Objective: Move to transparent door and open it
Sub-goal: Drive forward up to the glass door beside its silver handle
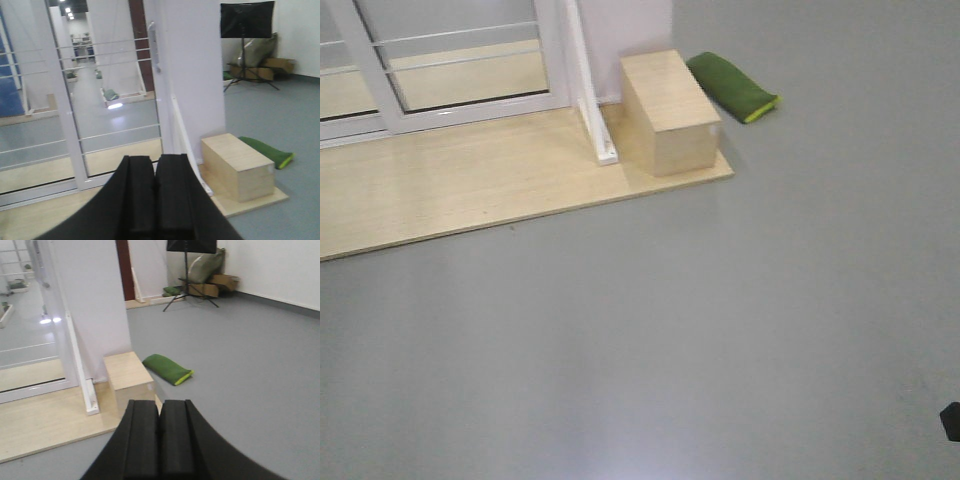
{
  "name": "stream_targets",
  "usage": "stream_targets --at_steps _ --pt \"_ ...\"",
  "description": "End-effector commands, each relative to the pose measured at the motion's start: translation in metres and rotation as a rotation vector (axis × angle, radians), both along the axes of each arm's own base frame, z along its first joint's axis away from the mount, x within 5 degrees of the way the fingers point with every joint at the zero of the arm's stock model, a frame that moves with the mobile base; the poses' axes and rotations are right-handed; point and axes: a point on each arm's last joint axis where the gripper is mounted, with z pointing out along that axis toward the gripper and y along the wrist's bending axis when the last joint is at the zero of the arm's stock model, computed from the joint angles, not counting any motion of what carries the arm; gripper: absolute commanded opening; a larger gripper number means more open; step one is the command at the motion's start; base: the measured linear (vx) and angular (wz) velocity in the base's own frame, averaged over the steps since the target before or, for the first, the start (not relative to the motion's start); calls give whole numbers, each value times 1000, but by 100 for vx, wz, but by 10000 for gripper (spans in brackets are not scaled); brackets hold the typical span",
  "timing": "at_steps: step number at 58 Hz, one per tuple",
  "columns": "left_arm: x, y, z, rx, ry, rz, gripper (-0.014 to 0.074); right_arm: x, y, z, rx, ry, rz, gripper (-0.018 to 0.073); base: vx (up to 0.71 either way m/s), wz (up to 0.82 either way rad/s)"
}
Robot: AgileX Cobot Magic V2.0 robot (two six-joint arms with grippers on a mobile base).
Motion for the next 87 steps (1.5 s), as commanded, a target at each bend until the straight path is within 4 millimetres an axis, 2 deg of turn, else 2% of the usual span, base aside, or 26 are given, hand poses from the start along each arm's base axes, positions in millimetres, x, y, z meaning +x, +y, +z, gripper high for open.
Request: stream_targets --at_steps 1,43,87 --pt "0 0 -3 -12 -63 -4 -6 0 0 3 -15 -79 -3 -8 71 74" --pt "0 0 -3 -12 -63 -4 -6 0 0 3 -15 -79 -3 -8 67 49" --pt "0 0 -3 -12 -63 -4 -6 0 0 3 -15 -79 -3 -8 58 0"
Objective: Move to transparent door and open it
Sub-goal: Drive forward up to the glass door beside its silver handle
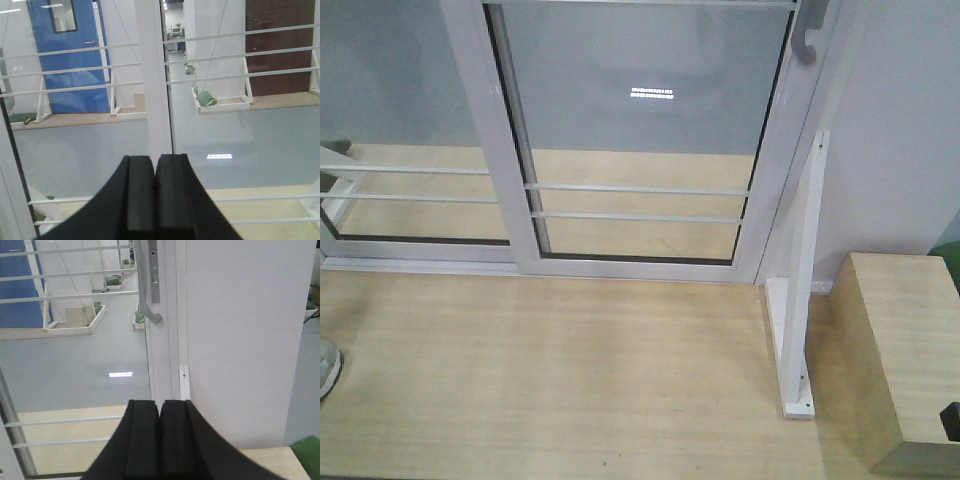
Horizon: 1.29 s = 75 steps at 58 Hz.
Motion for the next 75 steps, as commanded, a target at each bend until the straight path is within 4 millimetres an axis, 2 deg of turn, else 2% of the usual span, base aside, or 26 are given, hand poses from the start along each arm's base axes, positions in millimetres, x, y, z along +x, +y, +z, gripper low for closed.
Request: stream_targets --at_steps 1,38,75 --pt "0 0 -3 -12 -63 -4 -6 0 0 3 -15 -79 -3 -8 50 -18" --pt "0 0 -3 -12 -63 -4 -6 0 0 3 -15 -79 -3 -8 37 -11" --pt "0 0 -3 -12 -63 -4 -6 0 0 3 -15 -79 -3 -8 12 2"
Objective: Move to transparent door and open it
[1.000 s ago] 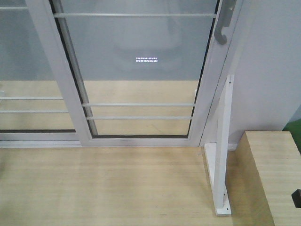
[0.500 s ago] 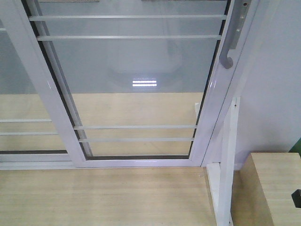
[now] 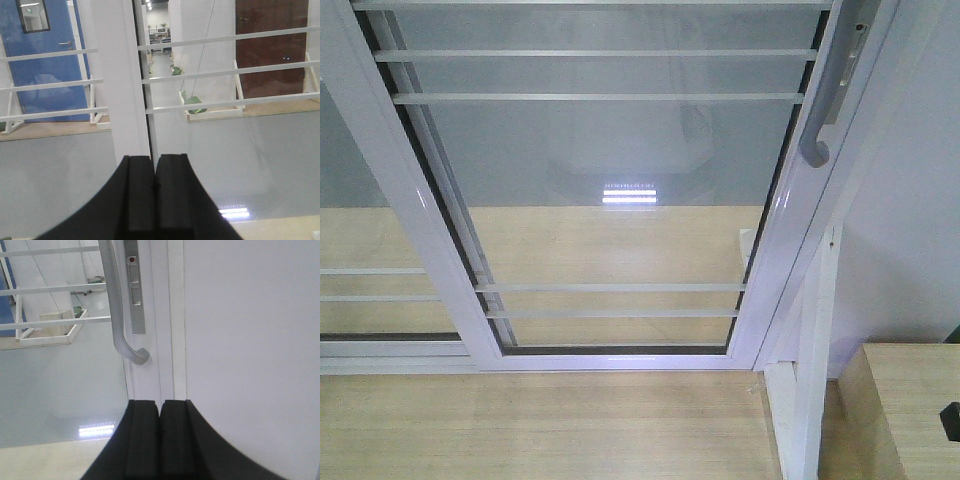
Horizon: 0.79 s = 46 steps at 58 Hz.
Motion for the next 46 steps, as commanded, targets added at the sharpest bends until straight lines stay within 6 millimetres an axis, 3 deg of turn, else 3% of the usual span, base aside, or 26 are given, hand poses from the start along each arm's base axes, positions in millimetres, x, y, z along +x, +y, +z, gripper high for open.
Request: stream_targets --at_steps 1,46 --pt "0 0 -3 -12 -63 -4 -6 0 0 3 -15 -78 -3 -8 7 1" --pt "1 0 -3 -12 -43 -5 -6 0 0 2 -17 -61 -4 -8 1 0"
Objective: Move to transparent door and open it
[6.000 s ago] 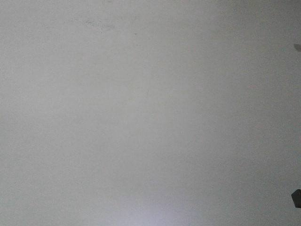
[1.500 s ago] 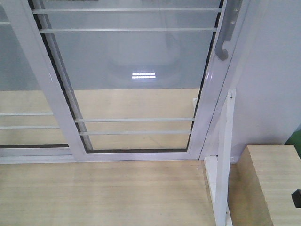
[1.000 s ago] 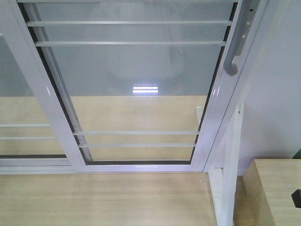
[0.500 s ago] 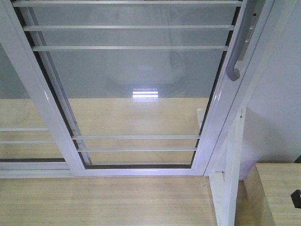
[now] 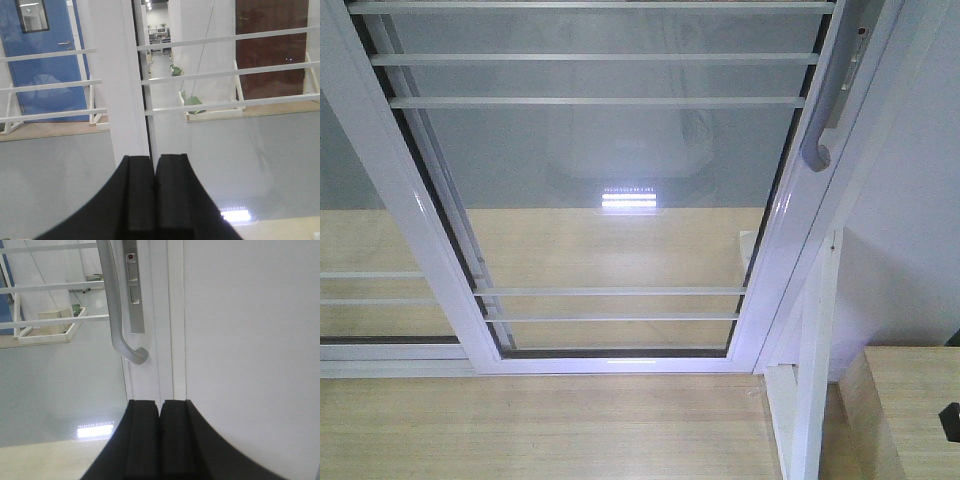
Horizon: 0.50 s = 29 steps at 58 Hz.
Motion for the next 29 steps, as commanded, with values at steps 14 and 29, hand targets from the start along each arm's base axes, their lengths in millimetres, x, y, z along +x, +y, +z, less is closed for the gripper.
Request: stream_targets --at_steps 14,29 --pt "1 0 -4 -12 -42 -5 -6 0 0 3 -24 -72 -3 -8 0 0" --pt "0 -1 5 -11 -121 -8 -6 0 0 5 -36 -94 -2 -8 0 0"
